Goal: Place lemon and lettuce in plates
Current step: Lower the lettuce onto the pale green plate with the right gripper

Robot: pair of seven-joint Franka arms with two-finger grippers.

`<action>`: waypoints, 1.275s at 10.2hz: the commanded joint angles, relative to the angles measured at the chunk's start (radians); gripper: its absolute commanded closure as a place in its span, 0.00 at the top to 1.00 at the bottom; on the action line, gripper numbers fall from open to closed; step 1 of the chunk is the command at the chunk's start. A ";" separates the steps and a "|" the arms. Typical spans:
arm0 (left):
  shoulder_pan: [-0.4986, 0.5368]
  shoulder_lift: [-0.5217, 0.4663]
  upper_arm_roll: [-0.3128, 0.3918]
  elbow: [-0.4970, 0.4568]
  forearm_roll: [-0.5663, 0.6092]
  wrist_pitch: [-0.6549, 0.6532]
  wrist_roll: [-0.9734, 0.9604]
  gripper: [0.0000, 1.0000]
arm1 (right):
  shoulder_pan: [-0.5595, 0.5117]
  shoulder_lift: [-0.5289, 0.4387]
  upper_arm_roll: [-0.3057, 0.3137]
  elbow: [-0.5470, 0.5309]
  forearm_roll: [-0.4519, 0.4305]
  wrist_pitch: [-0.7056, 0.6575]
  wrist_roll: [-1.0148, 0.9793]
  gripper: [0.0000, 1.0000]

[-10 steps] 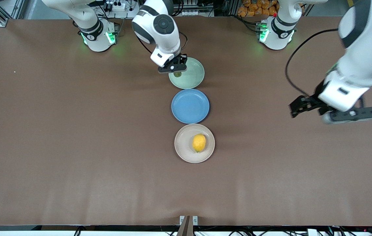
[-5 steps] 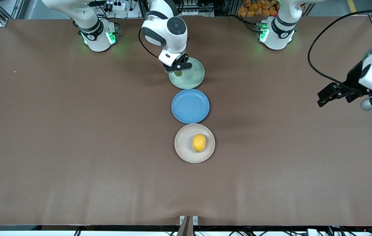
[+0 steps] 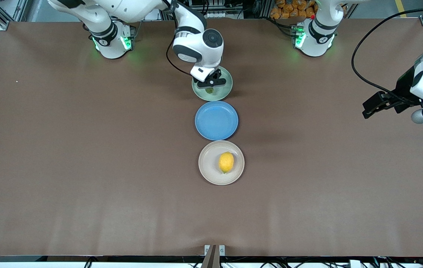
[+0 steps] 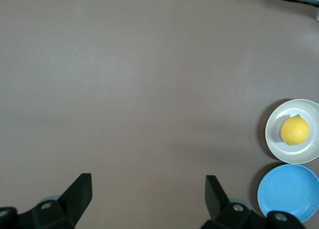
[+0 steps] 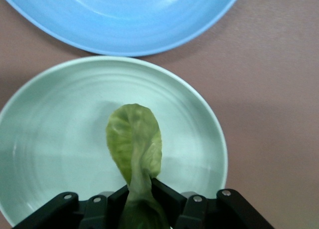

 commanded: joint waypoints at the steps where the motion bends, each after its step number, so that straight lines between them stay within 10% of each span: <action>1: 0.011 -0.027 -0.007 -0.016 0.004 -0.033 0.018 1.00 | 0.023 0.058 -0.007 0.047 -0.068 -0.012 0.040 0.00; 2: 0.011 -0.027 -0.001 -0.016 0.004 -0.035 0.017 1.00 | 0.030 0.058 -0.020 0.047 -0.070 -0.012 0.040 0.06; 3: 0.017 -0.026 0.001 -0.016 0.005 -0.036 0.017 1.00 | 0.032 0.058 -0.022 0.047 -0.071 -0.015 0.040 0.63; 4: 0.032 -0.026 0.001 -0.014 0.023 -0.038 0.018 1.00 | 0.047 0.053 -0.022 0.049 -0.074 -0.023 0.040 1.00; 11: 0.037 -0.017 0.001 0.013 0.037 -0.038 0.018 1.00 | 0.004 -0.033 0.025 0.079 -0.057 -0.159 0.057 1.00; 13: 0.038 -0.018 0.001 0.013 0.036 -0.038 0.017 1.00 | -0.023 -0.123 0.028 0.079 0.069 -0.215 -0.048 1.00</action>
